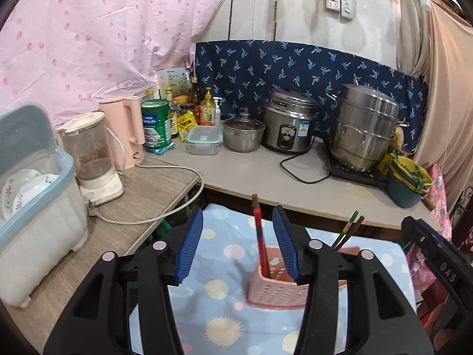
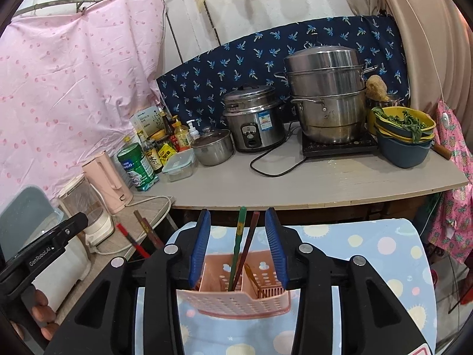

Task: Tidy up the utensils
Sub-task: 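Lower both chopsticks into the pink holder and open both tools, then move both tools back down to the remaining chopsticks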

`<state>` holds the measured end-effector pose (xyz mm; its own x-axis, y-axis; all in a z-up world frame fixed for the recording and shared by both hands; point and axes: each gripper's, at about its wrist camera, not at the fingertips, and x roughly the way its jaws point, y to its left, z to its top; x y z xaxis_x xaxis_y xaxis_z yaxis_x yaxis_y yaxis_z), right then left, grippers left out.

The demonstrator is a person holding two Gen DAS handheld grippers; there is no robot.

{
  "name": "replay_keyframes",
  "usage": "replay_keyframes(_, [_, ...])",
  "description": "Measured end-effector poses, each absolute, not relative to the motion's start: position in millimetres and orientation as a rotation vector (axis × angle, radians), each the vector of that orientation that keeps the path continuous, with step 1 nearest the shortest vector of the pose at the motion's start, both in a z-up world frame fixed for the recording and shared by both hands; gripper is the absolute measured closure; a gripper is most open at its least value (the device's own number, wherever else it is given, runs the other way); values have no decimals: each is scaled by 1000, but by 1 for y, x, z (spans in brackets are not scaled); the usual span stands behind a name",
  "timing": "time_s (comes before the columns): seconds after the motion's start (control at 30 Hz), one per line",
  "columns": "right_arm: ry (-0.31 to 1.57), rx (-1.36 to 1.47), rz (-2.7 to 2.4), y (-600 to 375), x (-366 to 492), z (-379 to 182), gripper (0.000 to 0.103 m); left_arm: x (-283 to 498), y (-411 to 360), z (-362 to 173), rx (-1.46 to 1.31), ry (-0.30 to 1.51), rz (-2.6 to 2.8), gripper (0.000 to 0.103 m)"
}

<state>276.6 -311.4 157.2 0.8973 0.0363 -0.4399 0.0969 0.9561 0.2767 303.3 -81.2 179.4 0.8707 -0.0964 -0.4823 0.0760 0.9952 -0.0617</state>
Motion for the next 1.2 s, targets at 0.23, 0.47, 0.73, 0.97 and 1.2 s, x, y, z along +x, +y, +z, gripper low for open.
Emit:
replay_keyframes(0.23, [480, 273, -9, -298, 244, 151, 65, 270, -81, 172, 24, 519, -73, 53])
replay_keyframes(0.47, [492, 212, 5, -277, 205, 141, 65, 243, -79, 154, 51, 558, -79, 52])
replay_keyframes(0.73, [511, 175, 22, -260, 167, 127, 65, 213, -69, 129, 69, 600, -63, 51])
replay_keyframes(0.97, [546, 183, 29, -252, 142, 107, 65, 191, -55, 108, 64, 647, -61, 51])
replay_keyframes(1.2, [587, 185, 33, -244, 119, 84, 65, 169, -45, 84, 64, 680, -70, 51])
